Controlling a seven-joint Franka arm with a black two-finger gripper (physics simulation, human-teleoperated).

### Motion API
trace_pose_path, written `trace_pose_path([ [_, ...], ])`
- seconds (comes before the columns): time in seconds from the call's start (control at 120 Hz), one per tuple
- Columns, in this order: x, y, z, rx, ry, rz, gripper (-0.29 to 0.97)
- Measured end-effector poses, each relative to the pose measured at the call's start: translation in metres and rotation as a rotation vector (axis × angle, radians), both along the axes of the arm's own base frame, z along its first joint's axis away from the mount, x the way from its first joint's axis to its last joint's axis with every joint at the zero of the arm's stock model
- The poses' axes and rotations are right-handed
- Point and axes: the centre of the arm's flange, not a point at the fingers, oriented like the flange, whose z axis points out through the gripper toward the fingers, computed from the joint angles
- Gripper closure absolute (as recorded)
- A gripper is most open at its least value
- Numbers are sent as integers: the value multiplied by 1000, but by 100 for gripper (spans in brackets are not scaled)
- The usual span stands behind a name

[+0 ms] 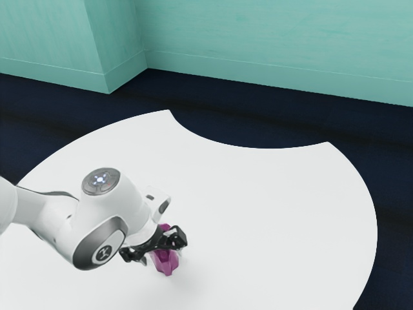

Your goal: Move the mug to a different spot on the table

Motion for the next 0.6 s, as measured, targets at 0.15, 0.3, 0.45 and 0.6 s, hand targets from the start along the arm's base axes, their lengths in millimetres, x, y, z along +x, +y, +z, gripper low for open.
trace_pose_path([
  [0.15,-5,-5,-5,7,-19,2,3],
  [0.3,-5,-6,-7,37,-37,15,4],
  [0.45,-6,-8,-11,44,-36,28,7],
  [0.6,-9,-14,-20,49,-24,38,9],
])
